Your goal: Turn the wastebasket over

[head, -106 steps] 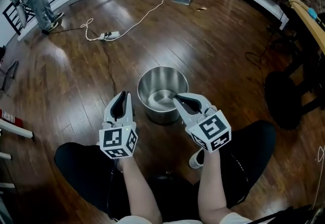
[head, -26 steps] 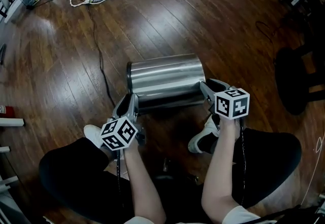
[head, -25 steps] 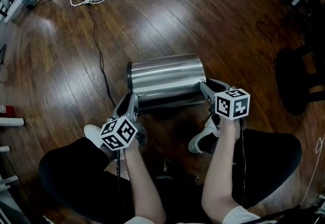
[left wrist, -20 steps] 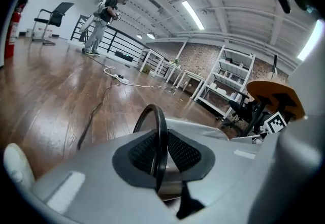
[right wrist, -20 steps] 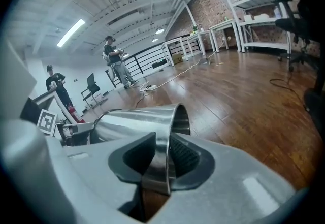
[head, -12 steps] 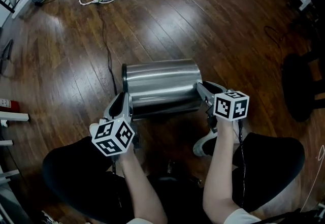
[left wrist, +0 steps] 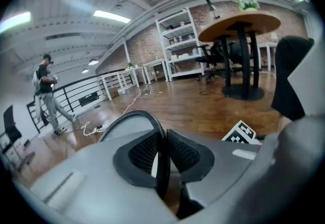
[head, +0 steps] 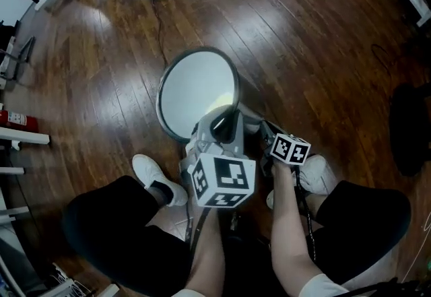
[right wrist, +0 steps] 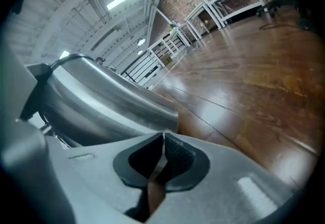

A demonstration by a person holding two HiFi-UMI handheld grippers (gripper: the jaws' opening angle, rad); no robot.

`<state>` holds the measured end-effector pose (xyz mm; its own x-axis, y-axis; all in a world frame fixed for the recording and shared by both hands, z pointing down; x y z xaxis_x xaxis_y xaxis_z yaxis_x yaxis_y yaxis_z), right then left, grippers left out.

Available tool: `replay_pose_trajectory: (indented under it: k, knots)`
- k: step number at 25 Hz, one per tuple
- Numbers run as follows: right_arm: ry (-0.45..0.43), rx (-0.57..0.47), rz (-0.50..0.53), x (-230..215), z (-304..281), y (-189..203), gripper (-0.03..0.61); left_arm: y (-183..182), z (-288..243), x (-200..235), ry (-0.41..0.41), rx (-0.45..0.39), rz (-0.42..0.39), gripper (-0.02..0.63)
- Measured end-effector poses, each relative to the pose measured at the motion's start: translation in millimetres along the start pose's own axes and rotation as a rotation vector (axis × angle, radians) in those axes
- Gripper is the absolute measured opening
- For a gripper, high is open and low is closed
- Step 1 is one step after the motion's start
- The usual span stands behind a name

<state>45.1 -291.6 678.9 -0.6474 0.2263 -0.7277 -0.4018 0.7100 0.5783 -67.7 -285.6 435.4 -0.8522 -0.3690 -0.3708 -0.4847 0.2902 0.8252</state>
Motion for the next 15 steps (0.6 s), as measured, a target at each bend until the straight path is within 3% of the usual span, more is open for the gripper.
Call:
replay_pose_trajectory:
  k: [5, 8, 9, 10, 12, 15]
  knots:
    - [0.112, -0.093, 0.015, -24, 52, -9, -0.003, 21, 2, -82, 0.171, 0.031, -0.31, 0.072]
    - [0.112, -0.146, 0.084, -13, 75, -37, 0.0, 28, 7, -109, 0.114, -0.049, -0.468, 0.078]
    - [0.101, -0.148, 0.115, -4, 81, -45, 0.018, 25, 10, -110, 0.099, -0.088, -0.451, 0.09]
    - [0.086, -0.143, 0.149, 7, 87, -52, 0.041, 21, 14, -108, 0.1, -0.123, -0.386, 0.116]
    - [0.05, -0.128, 0.238, 34, 99, -65, 0.066, 11, 28, -94, 0.098, -0.178, -0.182, 0.195]
    - [-0.016, -0.133, 0.403, 87, 117, -88, 0.067, 0, 59, -61, 0.016, -0.243, 0.069, 0.202]
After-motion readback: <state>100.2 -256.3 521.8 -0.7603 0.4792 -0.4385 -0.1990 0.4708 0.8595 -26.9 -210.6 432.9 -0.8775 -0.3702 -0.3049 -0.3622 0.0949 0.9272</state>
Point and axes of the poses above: the fingertips, and each gripper's own axes: z backward along the fingers, x to its left, y out of its underside, the point moved 2 cm from there along z, backward along the fingers, and after that the axes turned 13 degrees about -y, right-handed, at the moved point
